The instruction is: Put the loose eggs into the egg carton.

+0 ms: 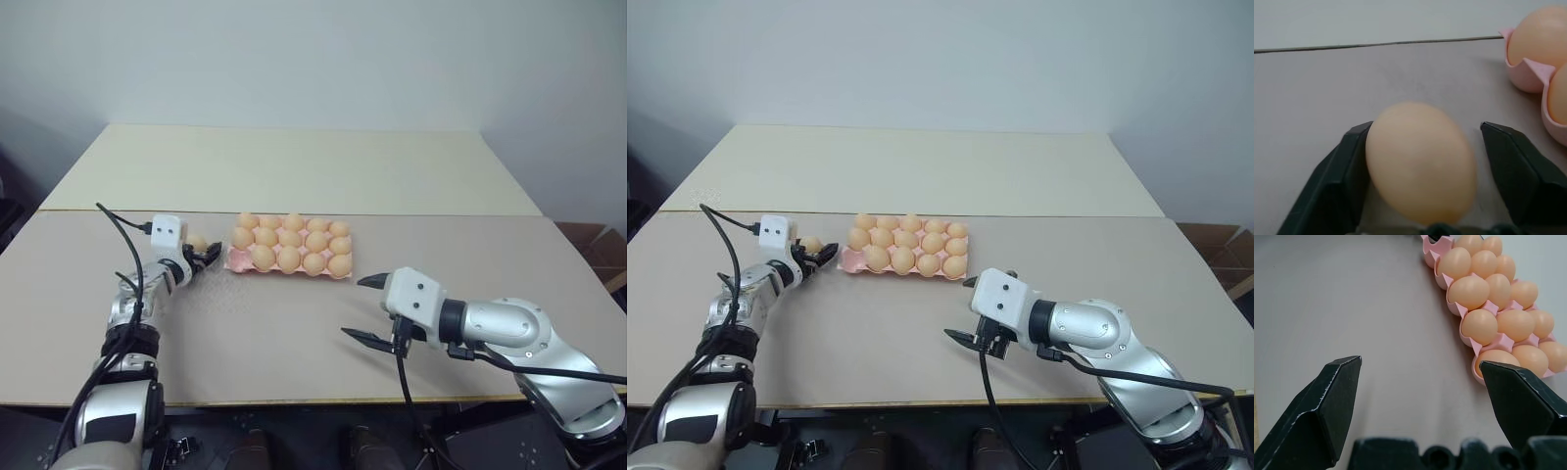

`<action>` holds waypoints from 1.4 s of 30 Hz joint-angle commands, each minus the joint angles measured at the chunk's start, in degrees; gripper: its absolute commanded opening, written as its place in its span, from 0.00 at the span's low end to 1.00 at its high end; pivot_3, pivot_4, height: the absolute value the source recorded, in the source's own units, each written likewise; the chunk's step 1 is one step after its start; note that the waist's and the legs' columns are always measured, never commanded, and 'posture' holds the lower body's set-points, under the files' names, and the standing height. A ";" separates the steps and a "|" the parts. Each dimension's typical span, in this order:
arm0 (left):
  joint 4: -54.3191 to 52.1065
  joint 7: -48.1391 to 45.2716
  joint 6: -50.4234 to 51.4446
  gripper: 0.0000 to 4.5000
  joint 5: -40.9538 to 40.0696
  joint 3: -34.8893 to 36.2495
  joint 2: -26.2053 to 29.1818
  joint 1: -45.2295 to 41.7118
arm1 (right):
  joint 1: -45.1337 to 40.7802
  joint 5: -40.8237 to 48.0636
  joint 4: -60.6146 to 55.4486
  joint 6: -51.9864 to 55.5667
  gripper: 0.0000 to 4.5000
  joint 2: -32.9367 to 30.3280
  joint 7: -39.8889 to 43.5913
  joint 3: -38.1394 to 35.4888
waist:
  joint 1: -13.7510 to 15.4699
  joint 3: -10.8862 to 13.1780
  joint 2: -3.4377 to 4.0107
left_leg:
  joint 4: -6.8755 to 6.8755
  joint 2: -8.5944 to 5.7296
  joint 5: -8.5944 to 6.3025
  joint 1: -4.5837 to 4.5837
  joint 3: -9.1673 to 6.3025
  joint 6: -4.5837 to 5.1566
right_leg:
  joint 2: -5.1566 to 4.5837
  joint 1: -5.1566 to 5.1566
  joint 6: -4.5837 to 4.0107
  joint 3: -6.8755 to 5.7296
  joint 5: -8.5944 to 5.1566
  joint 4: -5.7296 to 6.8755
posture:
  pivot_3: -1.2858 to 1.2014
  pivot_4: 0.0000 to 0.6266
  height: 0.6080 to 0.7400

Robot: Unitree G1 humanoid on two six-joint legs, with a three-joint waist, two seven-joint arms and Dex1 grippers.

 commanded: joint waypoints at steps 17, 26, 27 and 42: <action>-36.90 -9.70 12.24 0.50 -11.76 1.10 2.01 11.02 | -0.10 -1.57 -1.53 -1.09 1.00 0.80 -1.45 0.76 | -0.11 0.00 0.00 | 0.01 0.01 0.00 0.06 0.00 0.00 | 0.00 0.01 0.00 0.04 0.00 0.05 | 0.52 0.24 1.00; -33.67 -14.81 12.52 0.50 -9.60 -3.36 3.84 10.64 | 0.62 -2.46 -2.00 -1.24 1.00 2.07 -2.81 0.90 | -0.11 0.00 0.00 | 0.01 0.00 0.00 0.05 0.00 0.00 | 0.02 0.01 0.01 0.05 -0.01 0.02 | 0.52 0.24 1.00; -33.38 -15.08 12.23 0.50 -9.37 -3.78 3.69 10.56 | 0.70 -2.55 -2.10 -1.19 1.00 2.06 -2.89 0.89 | -0.10 0.00 0.00 | 0.02 0.00 0.00 0.04 0.00 0.00 | 0.02 0.01 0.01 0.05 -0.01 0.01 | 0.52 0.24 1.00; -33.89 -15.22 13.29 0.99 -9.46 -3.68 4.60 9.94 | 0.87 -2.52 -2.78 -0.32 1.00 2.29 -4.11 0.88 | -0.13 0.00 0.00 | 0.02 0.01 0.00 0.03 -0.01 0.00 | 0.02 0.01 0.01 0.05 -0.01 0.01 | 0.52 0.24 1.00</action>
